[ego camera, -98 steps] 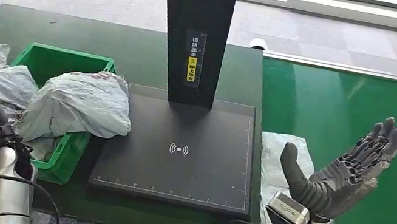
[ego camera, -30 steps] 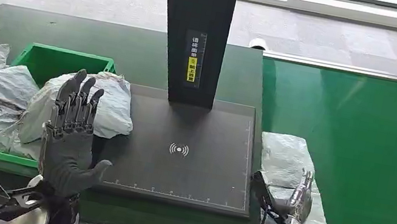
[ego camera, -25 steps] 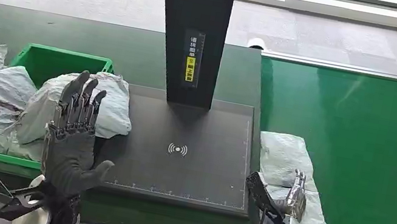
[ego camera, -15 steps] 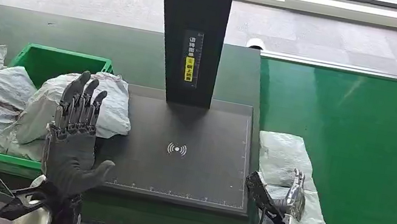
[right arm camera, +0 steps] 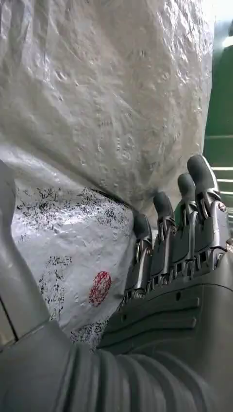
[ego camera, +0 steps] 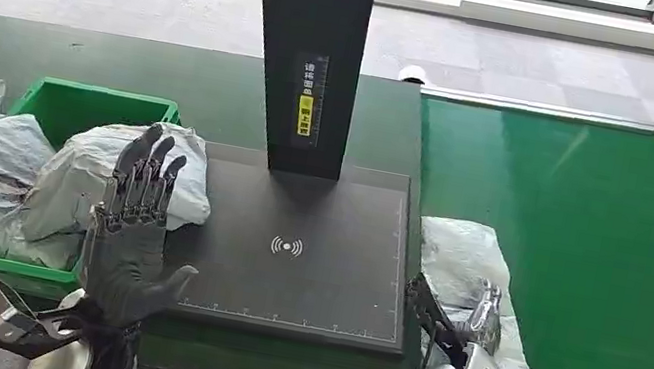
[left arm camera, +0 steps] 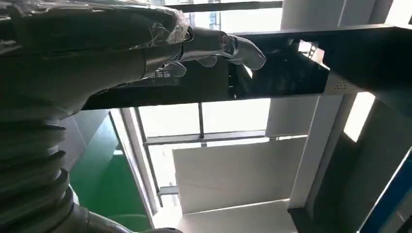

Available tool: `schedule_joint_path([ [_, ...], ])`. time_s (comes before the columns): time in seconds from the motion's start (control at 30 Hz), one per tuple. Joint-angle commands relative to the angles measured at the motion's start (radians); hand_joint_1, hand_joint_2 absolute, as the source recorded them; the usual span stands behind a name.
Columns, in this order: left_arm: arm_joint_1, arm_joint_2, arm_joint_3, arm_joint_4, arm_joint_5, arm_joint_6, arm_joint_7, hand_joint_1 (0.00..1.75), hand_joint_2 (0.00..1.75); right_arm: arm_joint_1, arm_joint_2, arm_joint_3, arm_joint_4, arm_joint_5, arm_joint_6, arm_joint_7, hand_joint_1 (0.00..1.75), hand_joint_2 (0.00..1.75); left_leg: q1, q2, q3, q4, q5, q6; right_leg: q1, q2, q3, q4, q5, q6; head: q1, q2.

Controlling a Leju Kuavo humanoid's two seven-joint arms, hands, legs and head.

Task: Moved the parcel from conveyor to table for the left to box.

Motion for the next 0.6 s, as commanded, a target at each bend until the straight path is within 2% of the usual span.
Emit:
schedule_joint_path([
  [0.03, -0.025, -0.002, 0.005, 0.067, -0.004, 0.003, 0.003, 0.0, 1.75, 0.024, -0.059, 0.045, 0.045, 0.032, -0.051, 0.159, 0.0, 1.75, 0.0, -0.005, 0.001, -0.001, 0.001, 0.001, 0.0, -0.005, 0.003, -0.001, 0.0, 0.0, 0.0, 0.0],
  [0.2, -0.025, -0.002, 0.005, 0.067, -0.004, 0.003, 0.003, 0.0, 1.75, 0.024, -0.059, 0.045, 0.045, 0.032, -0.051, 0.159, 0.0, 1.75, -0.001, -0.01, 0.003, -0.003, 0.006, 0.004, -0.001, -0.012, 0.001, -0.003, 0.002, 0.001, 0.0, 0.0],
  [0.27, -0.025, -0.002, 0.005, 0.067, -0.004, 0.003, 0.003, 0.0, 1.75, 0.024, -0.059, 0.045, 0.045, 0.032, -0.051, 0.159, 0.0, 1.75, -0.001, -0.009, 0.007, -0.001, 0.005, 0.003, -0.001, -0.01, 0.003, -0.001, 0.002, 0.002, 0.0, 0.0],
  [0.6, -0.025, -0.002, 0.005, 0.067, -0.004, 0.003, 0.003, 0.0, 1.75, 0.024, -0.059, 0.045, 0.045, 0.032, -0.051, 0.159, 0.0, 1.75, -0.001, -0.01, 0.004, -0.002, 0.006, 0.005, -0.002, -0.011, 0.001, -0.003, 0.003, 0.002, 0.0, 0.0],
])
